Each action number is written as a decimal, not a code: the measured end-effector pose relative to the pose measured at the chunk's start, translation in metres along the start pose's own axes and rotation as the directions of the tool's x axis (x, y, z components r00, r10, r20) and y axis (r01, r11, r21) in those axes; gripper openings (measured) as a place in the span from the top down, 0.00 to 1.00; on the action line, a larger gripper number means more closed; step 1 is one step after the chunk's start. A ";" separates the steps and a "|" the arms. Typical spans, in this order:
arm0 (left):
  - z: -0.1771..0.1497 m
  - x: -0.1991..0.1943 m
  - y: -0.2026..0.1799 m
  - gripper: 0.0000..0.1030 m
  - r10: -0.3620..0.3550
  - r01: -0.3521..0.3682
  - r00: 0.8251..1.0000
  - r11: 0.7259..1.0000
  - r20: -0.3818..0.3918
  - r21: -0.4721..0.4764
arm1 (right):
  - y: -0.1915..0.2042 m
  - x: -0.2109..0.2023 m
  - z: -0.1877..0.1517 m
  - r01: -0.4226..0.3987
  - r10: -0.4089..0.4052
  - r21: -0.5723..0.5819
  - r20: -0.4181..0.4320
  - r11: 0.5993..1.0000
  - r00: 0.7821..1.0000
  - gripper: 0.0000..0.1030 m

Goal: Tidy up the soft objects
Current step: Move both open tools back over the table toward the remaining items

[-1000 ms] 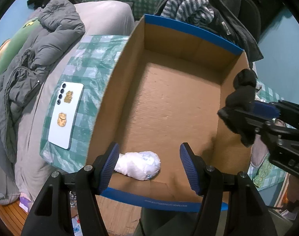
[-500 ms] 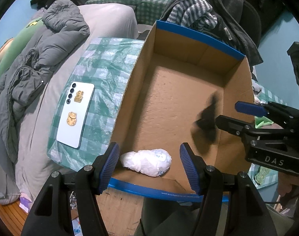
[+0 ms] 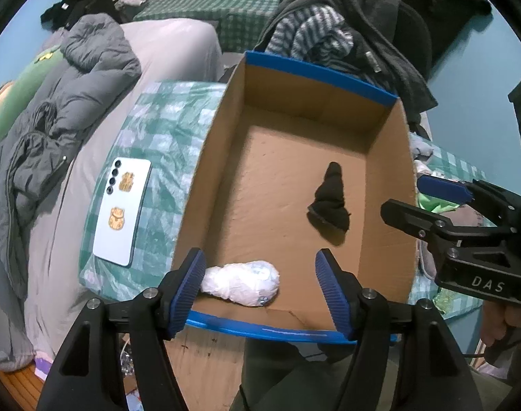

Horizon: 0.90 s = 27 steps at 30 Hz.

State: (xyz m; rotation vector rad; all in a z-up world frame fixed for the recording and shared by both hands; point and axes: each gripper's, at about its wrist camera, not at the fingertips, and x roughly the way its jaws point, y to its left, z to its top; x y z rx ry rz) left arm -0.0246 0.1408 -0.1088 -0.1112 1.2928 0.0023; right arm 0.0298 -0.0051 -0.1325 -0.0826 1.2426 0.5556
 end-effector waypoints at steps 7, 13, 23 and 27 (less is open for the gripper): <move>0.002 -0.006 -0.020 0.32 -0.018 0.017 1.000 0.998 0.017 0.057 | -0.018 -0.024 -0.013 0.031 -0.033 0.060 0.031 0.998 0.999 0.29; 0.003 -0.005 -0.046 0.32 -0.041 0.039 0.999 0.992 0.010 0.118 | -0.044 -0.044 -0.033 0.054 -0.061 0.138 0.049 0.989 0.997 0.28; 0.007 0.001 -0.105 0.32 -0.093 0.094 0.996 0.968 -0.018 0.231 | -0.092 -0.072 -0.072 0.099 -0.117 0.273 0.052 0.957 0.992 0.28; 0.007 0.003 -0.129 0.32 -0.106 0.109 0.994 0.952 -0.026 0.285 | -0.112 -0.079 -0.090 0.117 -0.137 0.326 0.040 0.938 0.990 0.28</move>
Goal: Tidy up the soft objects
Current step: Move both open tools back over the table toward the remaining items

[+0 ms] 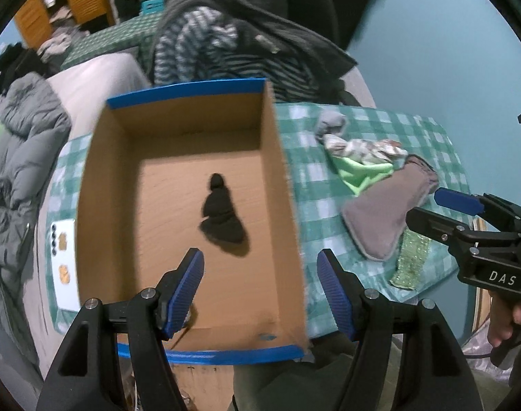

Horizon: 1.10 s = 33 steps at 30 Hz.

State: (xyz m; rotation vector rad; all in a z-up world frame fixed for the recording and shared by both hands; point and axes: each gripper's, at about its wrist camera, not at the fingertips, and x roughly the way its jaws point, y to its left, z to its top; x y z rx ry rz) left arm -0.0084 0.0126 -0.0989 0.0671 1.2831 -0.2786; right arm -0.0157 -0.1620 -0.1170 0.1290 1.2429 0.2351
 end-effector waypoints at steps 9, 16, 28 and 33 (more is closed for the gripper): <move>0.014 0.016 -0.048 0.32 -0.033 0.036 0.999 0.993 -0.024 0.113 | -0.056 -0.010 -0.027 0.070 -0.069 0.131 -0.008 0.989 0.998 0.28; 0.017 0.033 -0.084 0.32 -0.050 0.059 0.997 0.981 -0.052 0.186 | -0.095 -0.009 -0.051 0.114 -0.107 0.226 -0.041 0.967 0.993 0.28; 0.011 0.065 -0.130 0.32 -0.032 0.065 0.993 0.946 -0.110 0.316 | -0.126 0.004 -0.095 0.151 -0.125 0.338 -0.097 0.929 0.987 0.28; 0.007 0.078 -0.140 0.32 -0.024 0.067 0.992 0.937 -0.126 0.344 | -0.131 0.022 -0.104 0.152 -0.116 0.354 -0.120 0.923 0.986 0.28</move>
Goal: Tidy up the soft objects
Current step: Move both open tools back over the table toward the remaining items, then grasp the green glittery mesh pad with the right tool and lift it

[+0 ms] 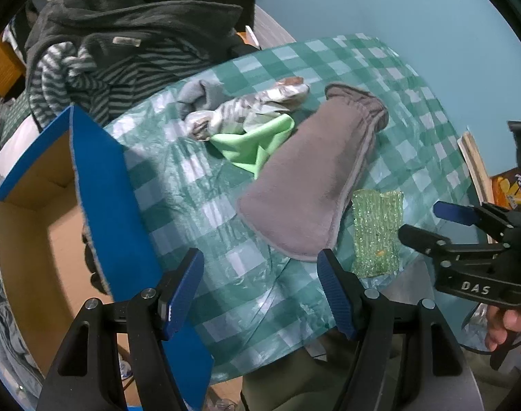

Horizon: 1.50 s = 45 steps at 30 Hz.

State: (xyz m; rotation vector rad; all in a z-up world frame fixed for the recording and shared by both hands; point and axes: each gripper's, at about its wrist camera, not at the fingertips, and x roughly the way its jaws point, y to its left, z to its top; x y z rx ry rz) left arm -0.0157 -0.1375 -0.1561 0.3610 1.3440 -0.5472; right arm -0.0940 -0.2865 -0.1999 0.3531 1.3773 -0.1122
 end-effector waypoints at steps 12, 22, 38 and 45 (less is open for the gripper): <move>0.000 0.033 -0.010 0.32 0.008 -0.008 0.999 1.000 -0.032 0.012 | 0.003 0.048 -0.007 0.046 -0.047 -0.018 -0.051 0.999 0.998 0.28; 0.000 0.042 -0.004 0.32 0.013 -0.013 0.999 1.000 -0.053 -0.003 | 0.015 0.063 -0.010 0.119 -0.123 -0.081 -0.051 0.990 0.991 0.26; 0.025 0.049 -0.017 0.27 0.013 -0.013 1.000 1.000 -0.019 0.022 | 0.018 0.041 -0.002 0.043 -0.050 -0.133 -0.044 0.990 0.998 0.87; 0.042 0.058 -0.029 0.26 0.017 -0.016 1.000 0.998 -0.025 0.054 | -0.018 0.020 0.002 0.017 -0.017 -0.064 0.001 0.998 1.000 0.87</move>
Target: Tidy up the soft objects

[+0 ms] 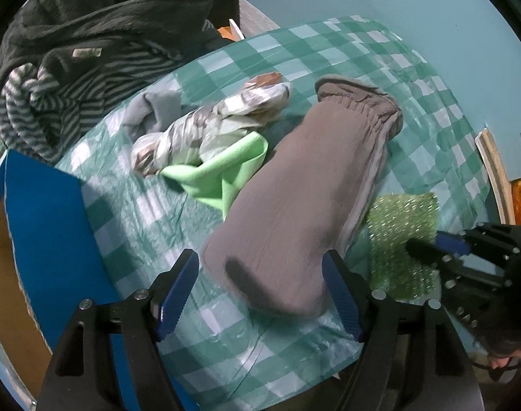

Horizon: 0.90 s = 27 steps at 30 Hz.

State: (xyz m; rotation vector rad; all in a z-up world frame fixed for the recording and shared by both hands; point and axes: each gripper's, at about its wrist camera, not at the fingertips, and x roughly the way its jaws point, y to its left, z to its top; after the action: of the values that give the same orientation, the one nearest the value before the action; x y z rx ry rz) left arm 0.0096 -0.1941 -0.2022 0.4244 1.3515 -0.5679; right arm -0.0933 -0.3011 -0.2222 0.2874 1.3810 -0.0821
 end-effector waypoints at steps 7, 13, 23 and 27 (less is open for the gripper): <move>0.015 0.004 -0.012 0.26 -0.004 0.004 1.000 1.000 0.001 0.004 | -0.023 -0.005 0.007 0.012 -0.013 0.039 0.039 0.999 0.999 0.88; 0.027 0.010 -0.027 0.26 0.013 -0.013 1.000 0.999 -0.001 0.029 | -0.043 -0.008 0.016 0.020 -0.023 0.062 0.053 0.998 0.998 0.88; 0.046 0.027 -0.040 0.23 0.036 -0.036 0.999 0.999 -0.033 0.018 | -0.066 -0.008 0.031 0.021 -0.023 0.040 0.045 0.999 0.999 0.88; 0.049 0.035 -0.044 0.23 0.041 -0.040 0.998 0.999 -0.047 0.021 | -0.070 -0.006 0.038 0.016 -0.017 0.033 0.036 0.999 0.999 0.88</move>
State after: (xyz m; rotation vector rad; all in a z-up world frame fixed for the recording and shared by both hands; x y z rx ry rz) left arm 0.0257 -0.2630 -0.2258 0.4826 1.3807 -0.5412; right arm -0.0739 -0.3789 -0.2213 0.3006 1.3474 -0.1227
